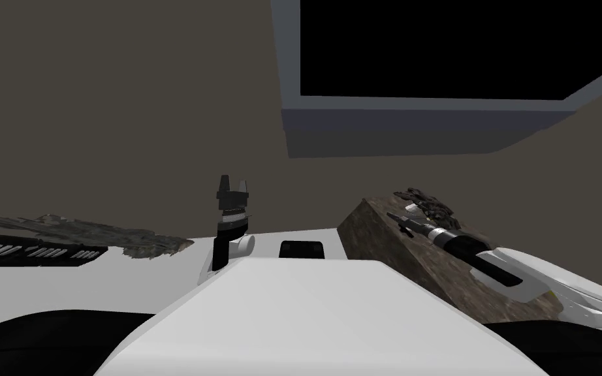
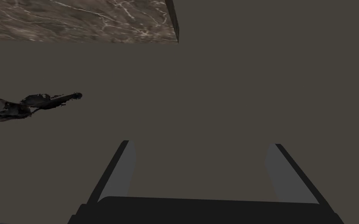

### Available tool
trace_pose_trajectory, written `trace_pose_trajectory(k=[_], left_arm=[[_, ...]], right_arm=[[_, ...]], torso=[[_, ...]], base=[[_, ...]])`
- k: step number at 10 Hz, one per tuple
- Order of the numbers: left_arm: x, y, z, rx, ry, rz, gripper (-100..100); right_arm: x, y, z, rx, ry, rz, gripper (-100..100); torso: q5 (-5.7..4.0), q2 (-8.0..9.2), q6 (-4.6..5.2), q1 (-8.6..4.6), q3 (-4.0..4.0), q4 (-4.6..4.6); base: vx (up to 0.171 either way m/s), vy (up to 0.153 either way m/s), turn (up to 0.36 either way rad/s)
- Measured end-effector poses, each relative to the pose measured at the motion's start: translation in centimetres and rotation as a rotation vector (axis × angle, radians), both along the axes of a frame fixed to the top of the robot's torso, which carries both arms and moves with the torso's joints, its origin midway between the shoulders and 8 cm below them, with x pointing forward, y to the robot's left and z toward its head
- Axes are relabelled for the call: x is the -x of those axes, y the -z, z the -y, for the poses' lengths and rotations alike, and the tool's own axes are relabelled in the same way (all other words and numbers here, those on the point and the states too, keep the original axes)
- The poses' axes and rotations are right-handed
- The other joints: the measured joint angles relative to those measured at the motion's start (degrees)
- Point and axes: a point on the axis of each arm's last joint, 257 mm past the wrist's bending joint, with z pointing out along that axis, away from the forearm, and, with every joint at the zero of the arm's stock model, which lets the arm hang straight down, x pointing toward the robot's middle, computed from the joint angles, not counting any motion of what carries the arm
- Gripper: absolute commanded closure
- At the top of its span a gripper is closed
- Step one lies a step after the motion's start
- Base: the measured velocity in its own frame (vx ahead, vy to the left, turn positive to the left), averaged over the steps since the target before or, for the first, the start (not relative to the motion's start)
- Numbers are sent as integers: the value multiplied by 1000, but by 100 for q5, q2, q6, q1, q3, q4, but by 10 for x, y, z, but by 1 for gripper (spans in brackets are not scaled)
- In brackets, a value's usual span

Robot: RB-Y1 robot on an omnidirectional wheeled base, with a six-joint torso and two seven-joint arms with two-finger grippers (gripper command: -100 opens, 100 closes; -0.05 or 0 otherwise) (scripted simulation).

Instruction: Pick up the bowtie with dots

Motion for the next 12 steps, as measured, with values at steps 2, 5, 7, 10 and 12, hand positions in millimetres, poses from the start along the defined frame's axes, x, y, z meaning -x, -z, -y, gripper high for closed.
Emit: trace_pose_trajectory(k=[2,5,7,10,12], left_arm=[[0,0,0,0,0,0,0],[0,0,0,0,0,0,0],[0,0,0,0,0,0,0],[0,0,0,0,0,0,0],[0,0,0,0,0,0,0]], right_arm=[[20,7,26,53,21,-67,-100],[67,32,59,122,55,-182,-100],[98,46,76,157,73,-254,-100],[146,65,102,199,94,-359,-100],[185,75,112,219,108,-436,-100]], torso=[[0,20,-1,-4,11,4],[0,23,1,-4,14,6],[-1,21,3,-3,12,5],[0,27,3,-2,15,6],[-1,27,2,0,15,6]], base=[[82,4,148],[86,1,88],[75,-4,57],[73,-2,74],[84,4,106]])
